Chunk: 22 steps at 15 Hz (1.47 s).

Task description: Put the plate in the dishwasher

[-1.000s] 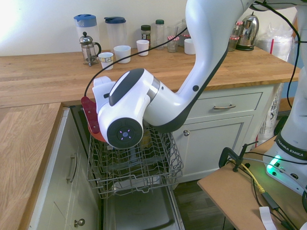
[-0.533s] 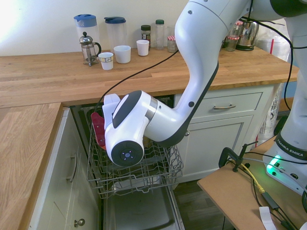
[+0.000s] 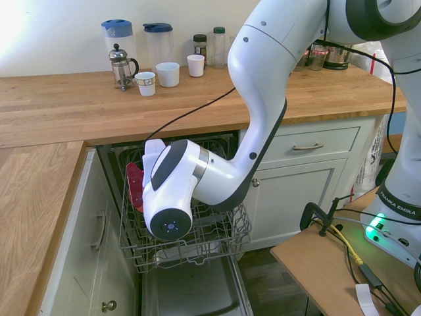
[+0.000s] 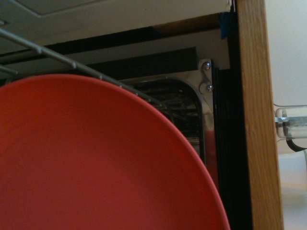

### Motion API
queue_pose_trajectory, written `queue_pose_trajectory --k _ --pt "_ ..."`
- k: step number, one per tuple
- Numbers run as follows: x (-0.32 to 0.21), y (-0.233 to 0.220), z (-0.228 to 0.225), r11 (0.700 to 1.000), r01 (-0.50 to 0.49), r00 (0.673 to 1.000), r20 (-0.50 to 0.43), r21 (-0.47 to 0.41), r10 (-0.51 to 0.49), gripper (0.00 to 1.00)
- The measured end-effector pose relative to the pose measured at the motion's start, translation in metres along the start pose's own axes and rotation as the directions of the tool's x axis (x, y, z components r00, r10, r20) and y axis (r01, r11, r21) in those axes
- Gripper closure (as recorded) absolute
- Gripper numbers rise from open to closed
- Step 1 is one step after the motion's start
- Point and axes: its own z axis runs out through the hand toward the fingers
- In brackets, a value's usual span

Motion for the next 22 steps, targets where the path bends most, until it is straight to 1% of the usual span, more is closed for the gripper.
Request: queue_pose_trajectory --k 4,7,12,13,15,22 --pt "-0.008 -0.023 -0.009 0.999 -0.022 0.999 -0.027 0.023 0.022 1.00" --pt "-0.011 -0.043 -0.016 0.999 -0.024 0.999 -0.026 0.042 0.025 1.00" --pt "-0.027 -0.061 -0.004 0.998 -0.020 1.000 -0.005 0.059 0.021 1.00" --pt "-0.028 -0.062 -0.001 0.998 -0.027 1.000 -0.011 0.063 0.027 0.00" --pt "-0.026 -0.063 0.001 0.997 -0.039 0.999 -0.020 0.073 0.041 0.00" --pt "-0.026 -0.068 -0.001 0.991 -0.032 0.999 -0.038 0.133 0.037 0.00"
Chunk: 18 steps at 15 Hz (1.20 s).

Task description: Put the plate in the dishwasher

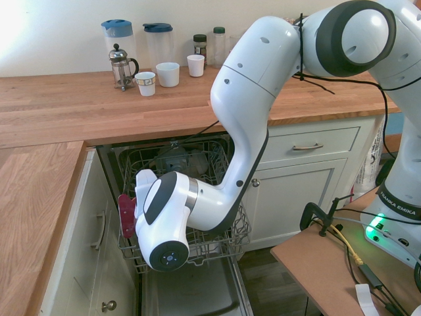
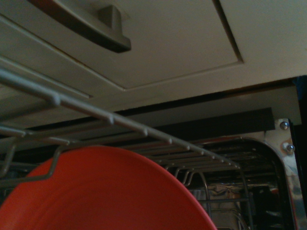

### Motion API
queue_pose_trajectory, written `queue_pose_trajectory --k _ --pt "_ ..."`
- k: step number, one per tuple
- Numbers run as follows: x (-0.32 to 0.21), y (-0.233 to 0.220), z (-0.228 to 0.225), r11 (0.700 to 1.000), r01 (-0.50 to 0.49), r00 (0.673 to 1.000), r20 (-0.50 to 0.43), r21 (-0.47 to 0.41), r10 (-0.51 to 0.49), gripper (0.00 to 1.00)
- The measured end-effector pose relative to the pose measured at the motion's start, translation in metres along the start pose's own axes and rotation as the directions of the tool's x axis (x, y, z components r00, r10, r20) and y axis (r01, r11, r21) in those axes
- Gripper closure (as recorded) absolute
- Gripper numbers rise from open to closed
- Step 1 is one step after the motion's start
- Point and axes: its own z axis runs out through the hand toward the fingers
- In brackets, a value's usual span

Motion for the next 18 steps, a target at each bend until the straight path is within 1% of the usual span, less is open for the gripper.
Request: queue_pose_trajectory --k 8,13,18 --pt "-0.001 -0.008 -0.012 0.999 0.004 1.000 0.000 0.035 -0.004 0.00" --pt "0.002 -0.020 -0.042 0.999 0.008 1.000 -0.022 0.052 -0.007 0.00" --pt "0.033 -0.014 -0.087 1.000 0.000 1.000 -0.031 0.027 0.001 0.00"
